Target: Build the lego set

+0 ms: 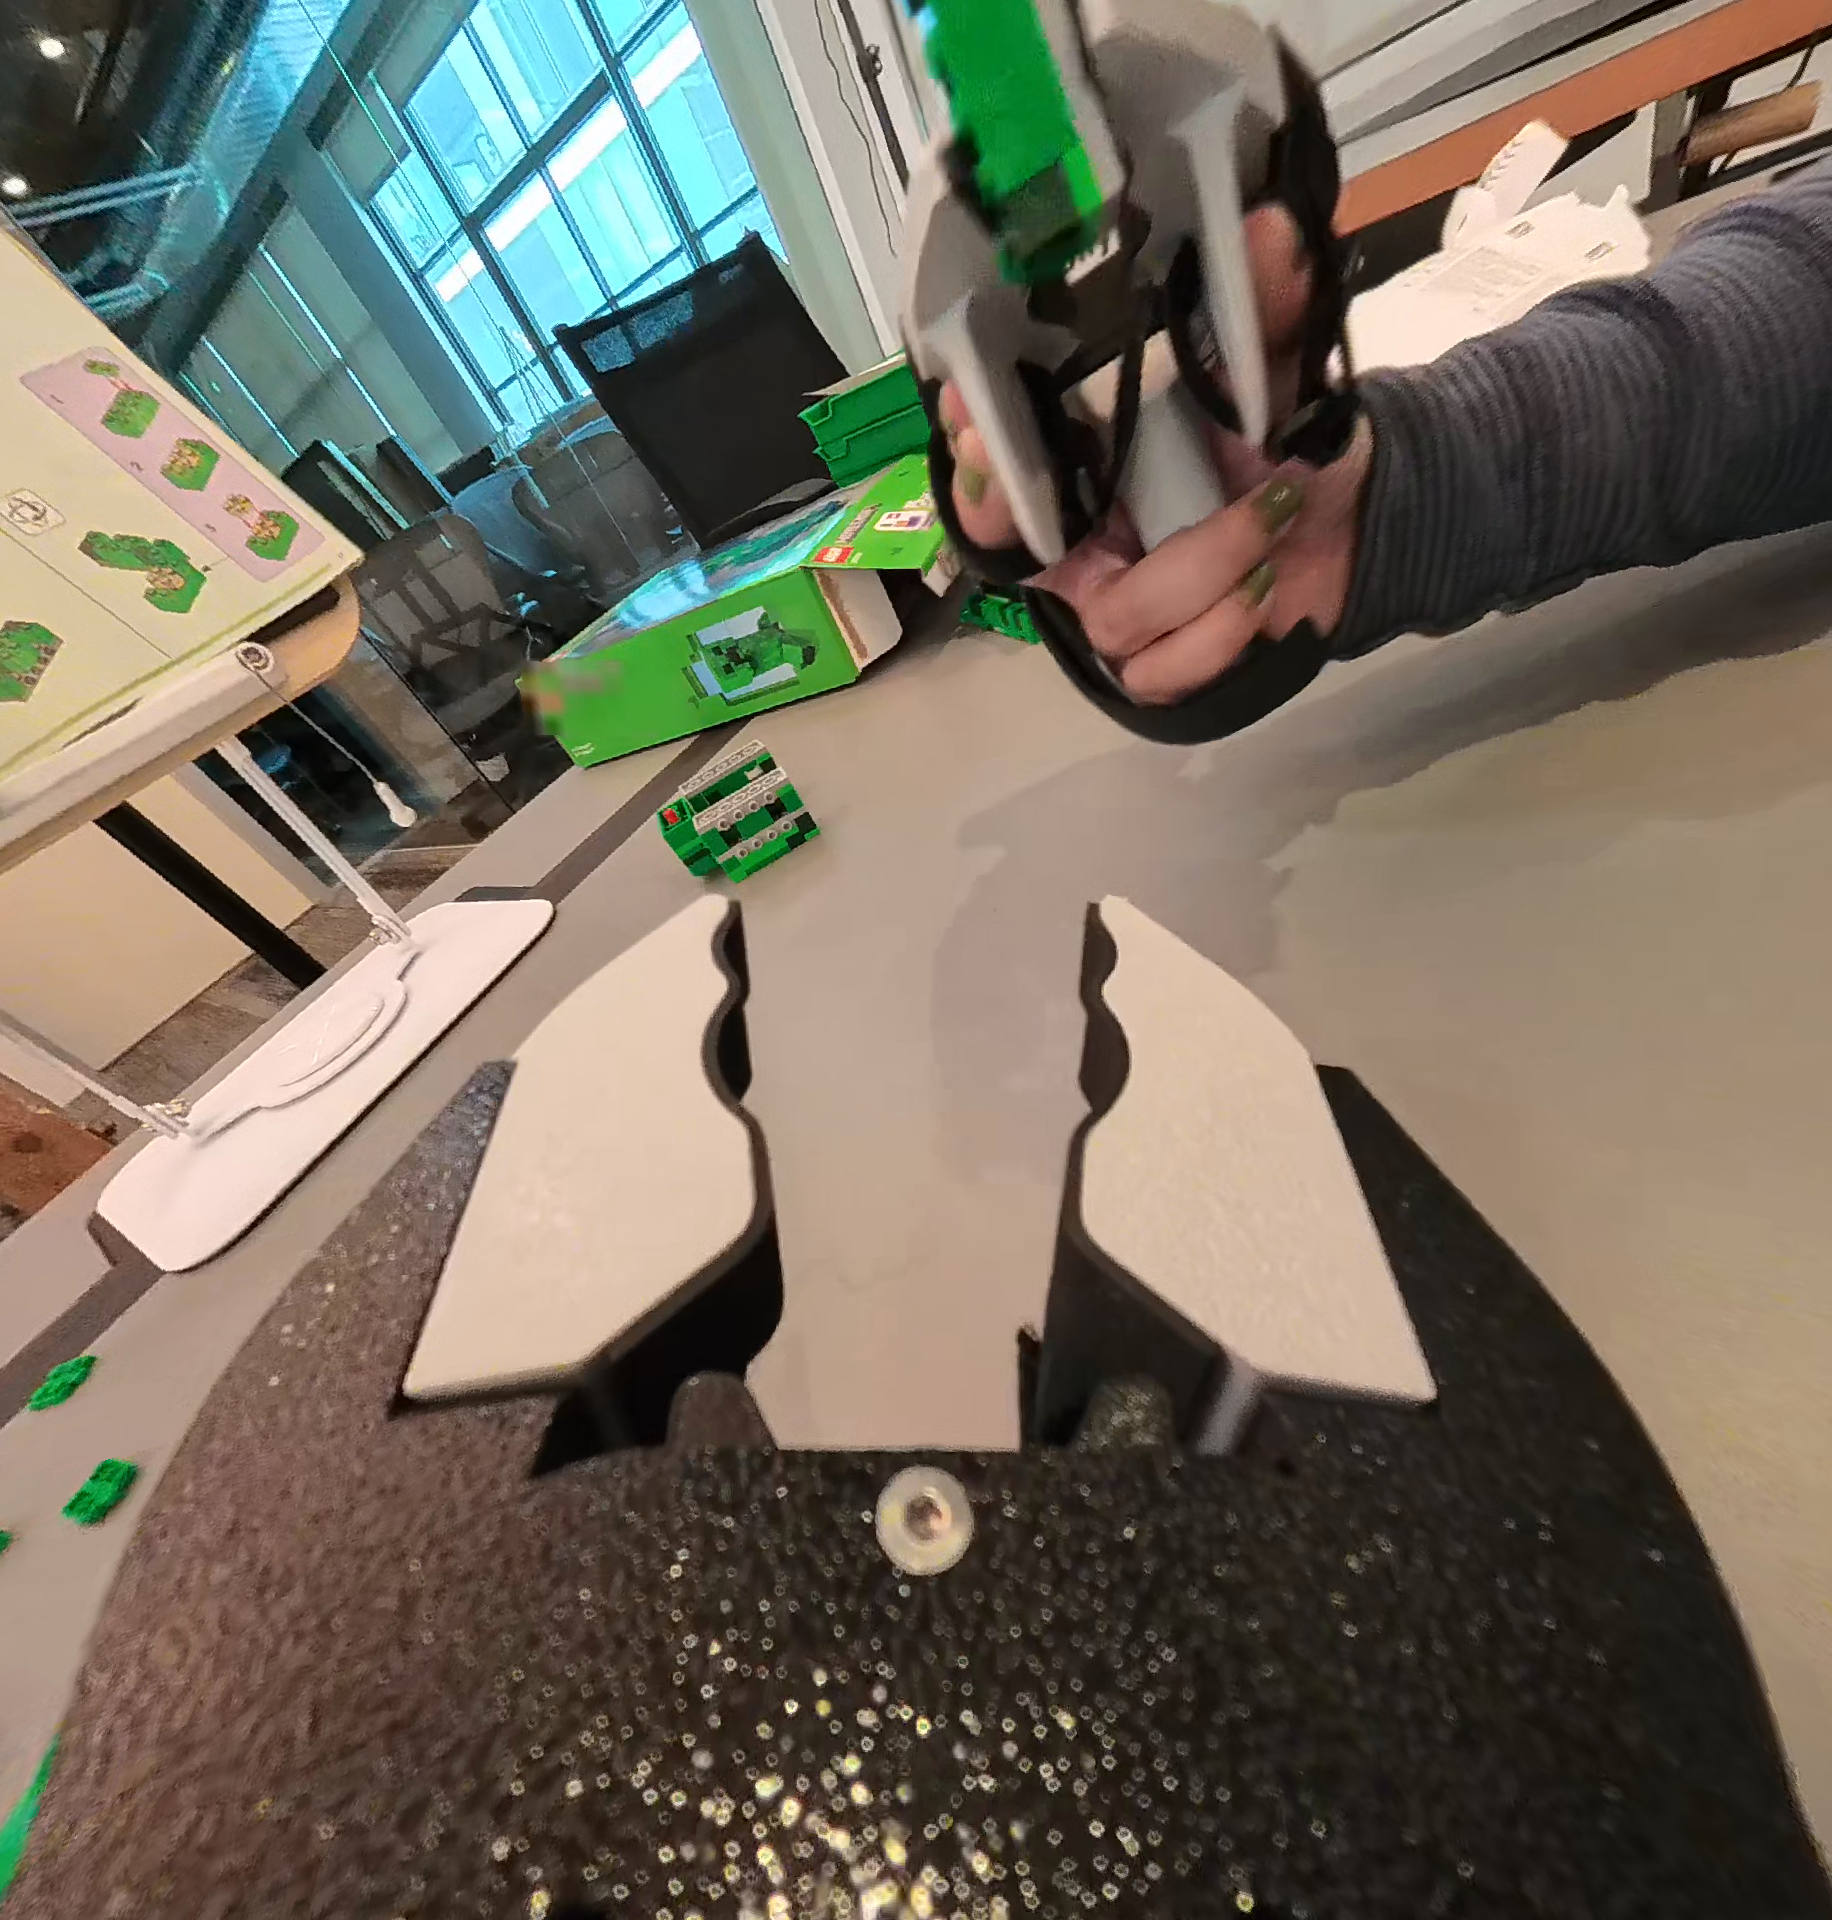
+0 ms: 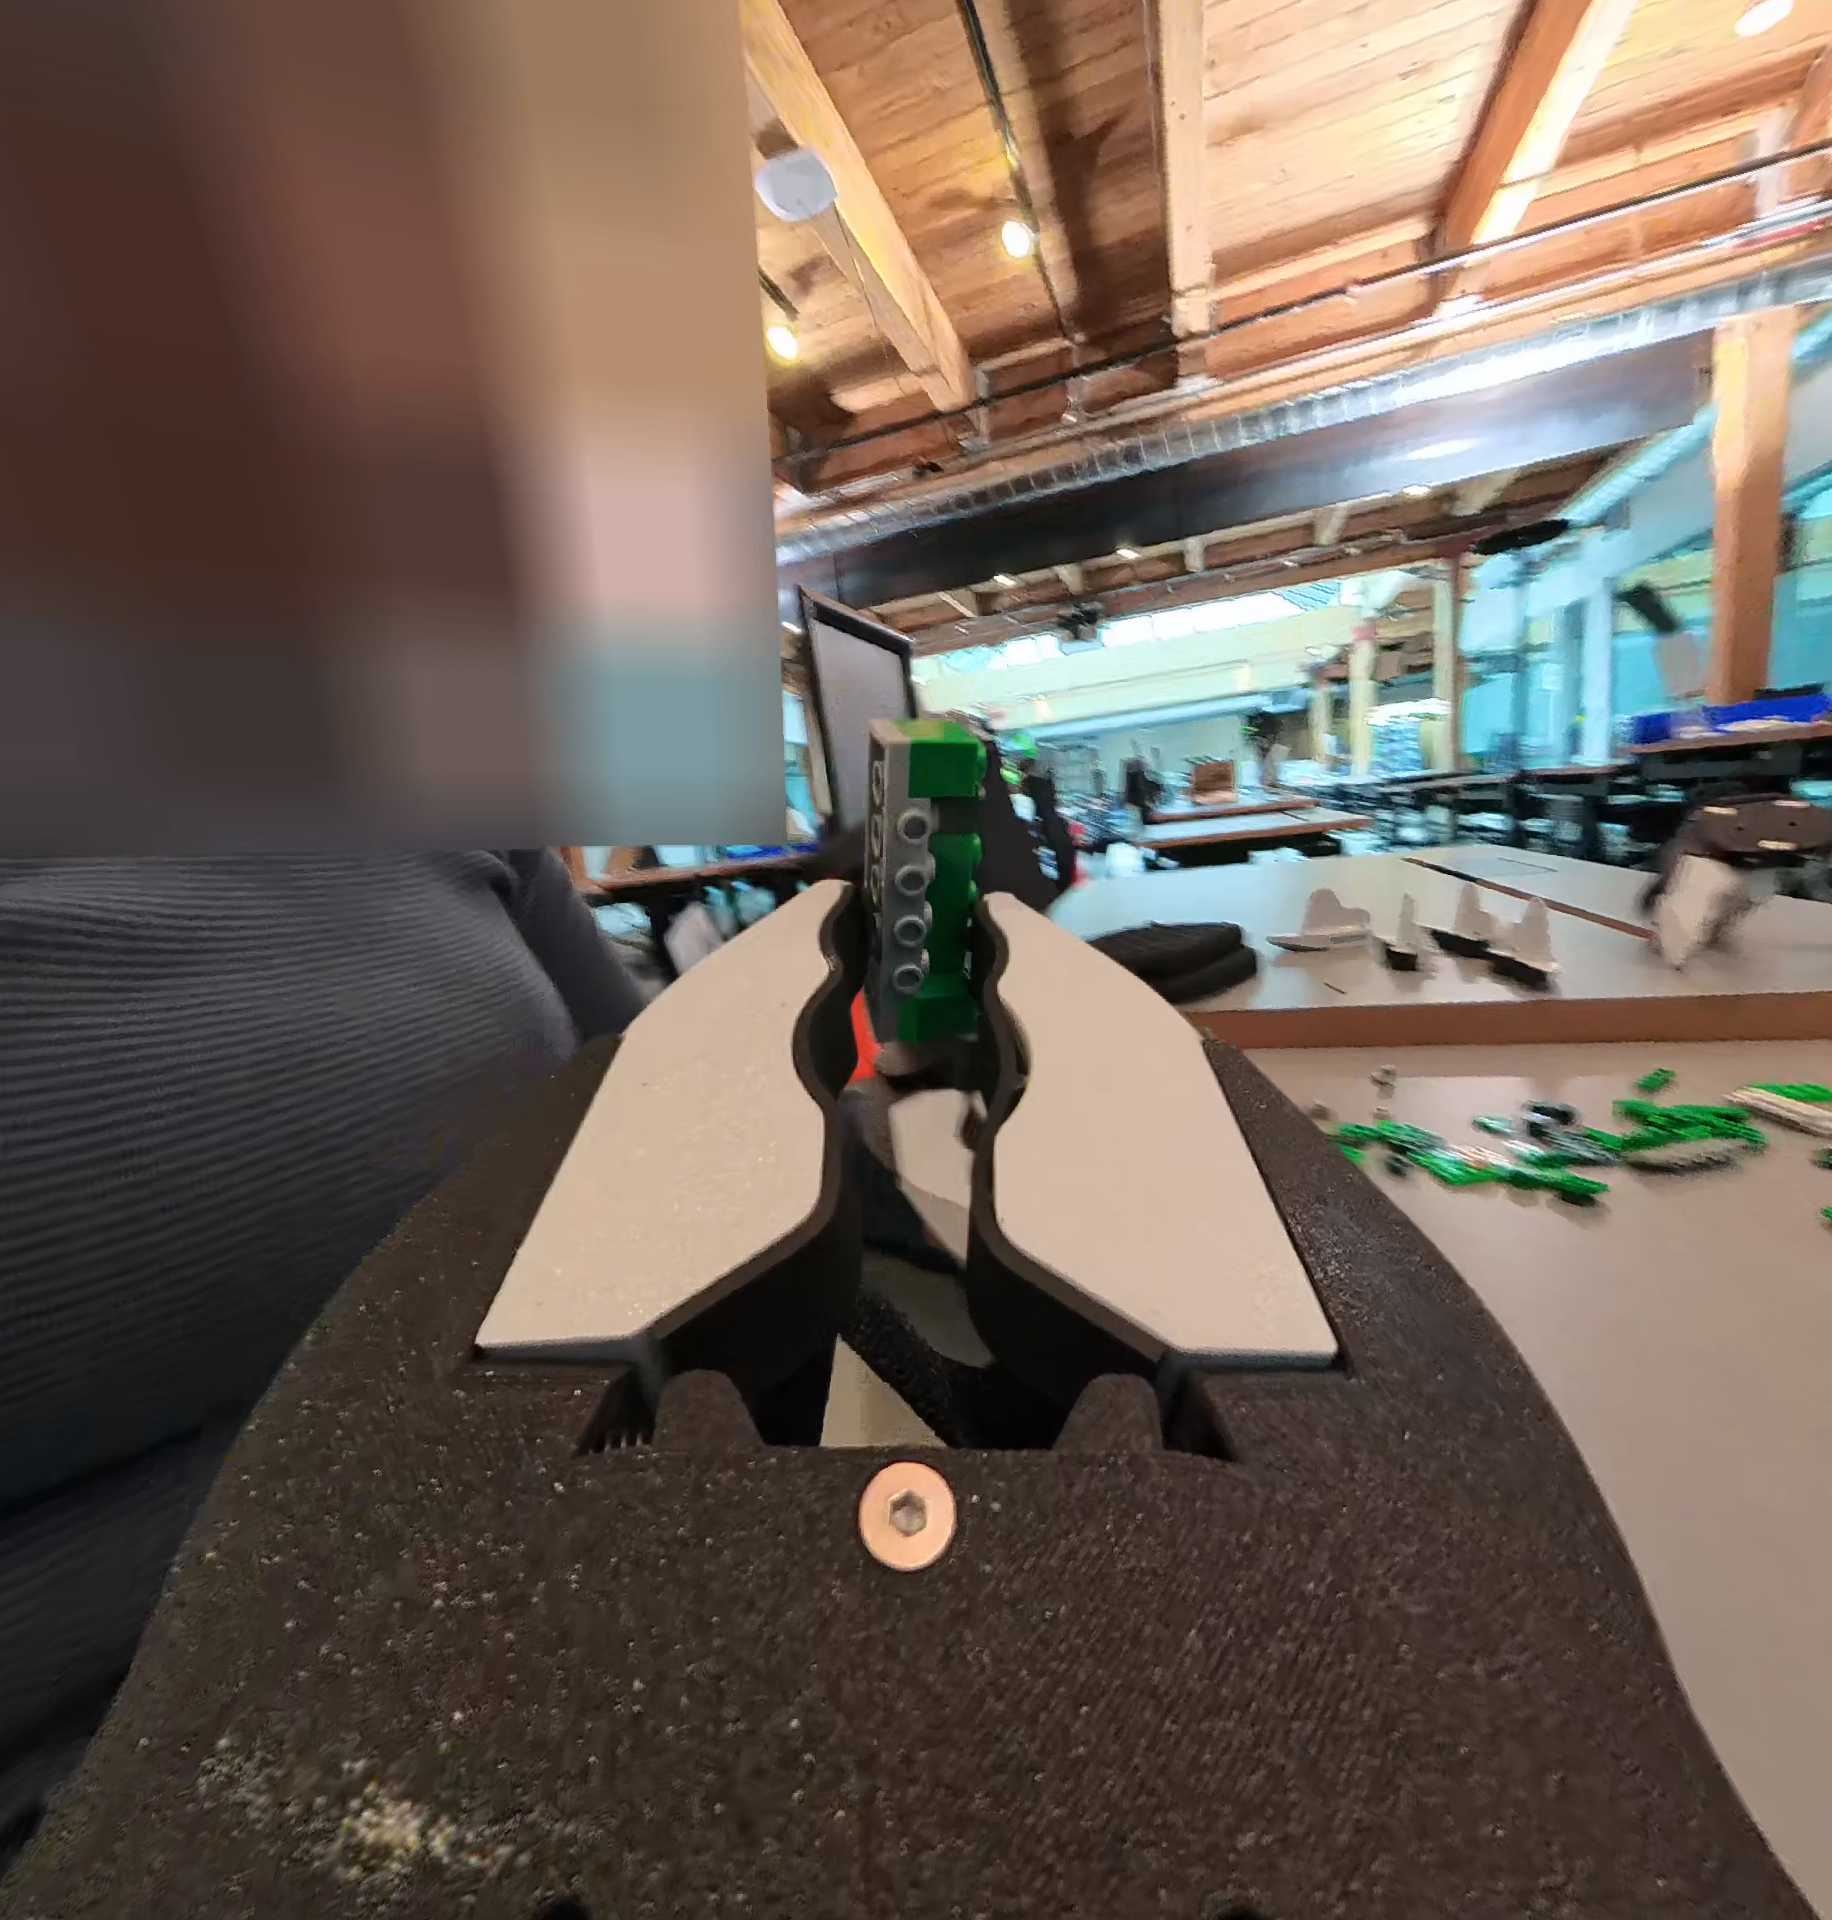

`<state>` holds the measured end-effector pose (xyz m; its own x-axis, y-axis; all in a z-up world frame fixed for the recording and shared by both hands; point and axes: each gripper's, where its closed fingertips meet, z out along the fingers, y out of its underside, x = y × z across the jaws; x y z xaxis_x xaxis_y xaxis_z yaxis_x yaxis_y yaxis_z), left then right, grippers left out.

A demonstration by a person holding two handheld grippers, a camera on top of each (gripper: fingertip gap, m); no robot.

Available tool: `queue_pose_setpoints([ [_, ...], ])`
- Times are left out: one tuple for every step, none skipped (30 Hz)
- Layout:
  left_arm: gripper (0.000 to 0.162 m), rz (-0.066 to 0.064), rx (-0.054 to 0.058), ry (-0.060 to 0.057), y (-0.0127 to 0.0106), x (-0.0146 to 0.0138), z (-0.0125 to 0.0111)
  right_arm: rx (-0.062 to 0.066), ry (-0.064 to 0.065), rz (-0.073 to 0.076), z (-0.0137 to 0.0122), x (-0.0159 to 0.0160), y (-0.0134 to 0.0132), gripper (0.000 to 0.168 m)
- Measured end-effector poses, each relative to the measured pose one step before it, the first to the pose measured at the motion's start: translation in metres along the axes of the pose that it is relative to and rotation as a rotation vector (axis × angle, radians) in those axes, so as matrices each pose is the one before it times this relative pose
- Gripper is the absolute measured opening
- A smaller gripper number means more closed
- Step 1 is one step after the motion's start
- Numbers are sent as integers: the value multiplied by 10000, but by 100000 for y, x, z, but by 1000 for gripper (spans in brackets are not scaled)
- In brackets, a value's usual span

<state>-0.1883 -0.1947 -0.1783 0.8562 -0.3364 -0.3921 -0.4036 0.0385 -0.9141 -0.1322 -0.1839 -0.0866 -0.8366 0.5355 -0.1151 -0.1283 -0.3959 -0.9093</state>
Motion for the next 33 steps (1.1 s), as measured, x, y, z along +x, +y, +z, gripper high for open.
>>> queue_pose_setpoints([
  [63,-239,77,117,-7,63,84,-342,614,-529,-97,980,440,19],
  [64,-358,147,101,-83,-43,109,-374,868,-793,-75,1298,450,18],
  [66,-457,253,127,-222,-115,152,-500,1210,-1045,-69,1748,588,19],
  [69,-324,227,155,-201,-116,157,-769,1211,-1266,30,1754,964,19],
  [71,34,35,-157,-2,-532,152,-966,795,-1271,210,1175,1279,19],
  [71,485,-184,-545,227,-974,162,-968,433,-1027,426,597,1345,19],
  [69,809,-277,-579,344,-916,185,-859,212,-833,547,198,1259,19],
  [65,877,-262,-437,401,-619,286,-576,-27,-730,591,-236,951,19],
  [61,775,-202,-187,377,-171,407,-470,-9,-610,602,-258,871,19],
  [57,615,-195,6,359,135,475,-397,-109,-486,603,-395,793,19],
  [54,486,-145,27,268,143,480,-259,-212,-339,547,-497,629,19],
  [53,331,-42,21,101,94,404,-219,-82,-286,457,-301,504,19],
  [48,136,34,15,23,3,292,-198,-172,-385,348,-393,403,19],
  [45,-25,48,49,38,-53,177,-200,-84,-425,247,-238,324,19],
  [43,-121,24,105,93,-28,41,-97,-75,-416,144,-178,159,19],
  [39,-132,33,153,99,66,-85,-93,-120,-322,109,-175,150,19],
  [34,-87,38,144,98,85,-143,-70,-80,-234,81,-69,135,19],
  [29,-29,27,118,69,88,-121,-5,-91,-170,53,-80,75,19],
  [25,9,-12,116,73,134,-77,1,-102,-126,25,-100,50,19],
  [23,20,-66,3,138,1,-26,-31,-92,-127,23,-106,73,19],
  [23,81,-50,-29,70,-28,-18,-36,-63,-175,28,-123,66,19],
  [23,111,-19,-27,-18,15,-19,-14,-16,-190,11,-72,10,19],
  [23,66,-5,21,-9,94,-14,-27,-40,-161,-5,-86,24,19],
  [23,8,3,66,21,127,13,-52,-56,-137,-11,-76,40,19],
  [22,-37,22,82,15,123,42,-35,-15,-122,-18,-18,49,19],
  [22,-49,29,98,10,118,36,-13,-35,-89,-25,-20,46,19],
  [22,-62,13,113,10,135,43,-22,-39,-55,-8,-30,54,19],
  [22,-23,2,63,-7,91,51,-13,-20,-48,-5,-3,36,19],
  [25,16,0,21,-6,73,59,3,-26,-32,-6,-19,10,19],
  [30,45,-7,-60,-39,-18,47,4,-45,-19,10,-61,5,19],
  [34,56,-16,-129,-28,-112,29,-14,-17,-17,10,-28,34,19],
  [35,65,-13,-65,0,-66,0,-6,-13,-20,10,-34,28,19],
  [31,18,-4,4,33,9,-20,31,-26,11,-8,-50,-33,19],
])
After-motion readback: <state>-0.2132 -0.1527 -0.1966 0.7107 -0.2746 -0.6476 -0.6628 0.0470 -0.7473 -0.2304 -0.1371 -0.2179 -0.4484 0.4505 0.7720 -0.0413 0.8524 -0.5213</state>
